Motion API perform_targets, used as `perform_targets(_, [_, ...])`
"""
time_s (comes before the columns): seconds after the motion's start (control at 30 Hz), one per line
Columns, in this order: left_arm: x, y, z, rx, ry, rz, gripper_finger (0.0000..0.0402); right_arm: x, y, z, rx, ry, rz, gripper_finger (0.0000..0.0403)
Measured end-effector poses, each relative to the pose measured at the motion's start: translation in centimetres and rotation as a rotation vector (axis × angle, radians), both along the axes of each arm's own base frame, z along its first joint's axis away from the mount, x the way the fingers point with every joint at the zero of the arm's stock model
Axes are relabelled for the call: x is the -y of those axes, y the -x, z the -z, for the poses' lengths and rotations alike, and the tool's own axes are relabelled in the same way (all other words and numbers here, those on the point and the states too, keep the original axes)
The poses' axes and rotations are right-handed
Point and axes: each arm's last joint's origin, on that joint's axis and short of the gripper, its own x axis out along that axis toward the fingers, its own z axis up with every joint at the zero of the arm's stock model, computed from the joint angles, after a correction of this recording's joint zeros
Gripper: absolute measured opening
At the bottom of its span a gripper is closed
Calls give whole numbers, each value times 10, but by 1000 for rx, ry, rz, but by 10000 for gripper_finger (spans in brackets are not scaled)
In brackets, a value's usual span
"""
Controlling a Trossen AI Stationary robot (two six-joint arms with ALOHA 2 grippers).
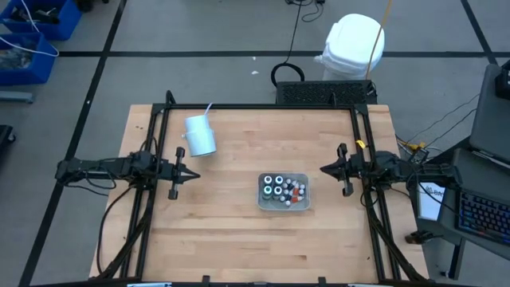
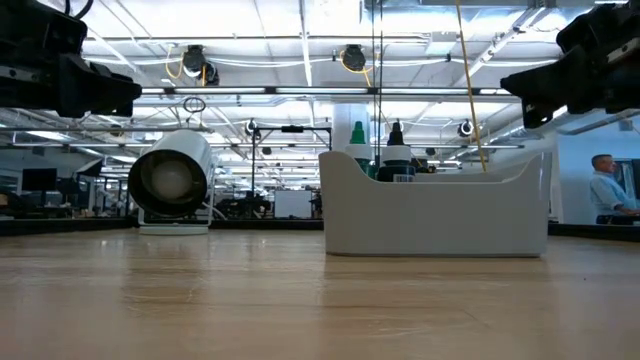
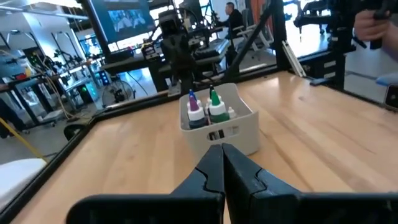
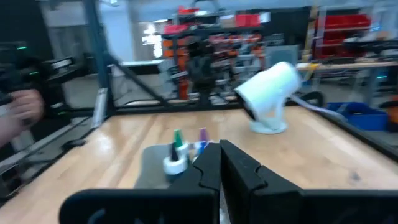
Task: Pick & Place food coloring
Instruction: Return to Home Position
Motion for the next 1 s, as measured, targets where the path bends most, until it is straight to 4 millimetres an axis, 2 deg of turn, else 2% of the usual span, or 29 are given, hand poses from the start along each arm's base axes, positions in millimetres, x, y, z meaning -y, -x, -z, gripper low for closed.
perform_targets(0.17, [0,0,0,-1,18,-4,2,3,0,-1,16,0,112,0])
perform_targets(0.33, [-2,0,1,-10,45,-84,16,5,0,-1,11,27,184,0])
perform_targets(0.57, [-3,0,1,-13,92,-103,30,5,0,-1,8,45,186,0])
perform_targets(1.0, [-3,0,1,-10,91,-106,6,5,0,-1,9,45,186,0])
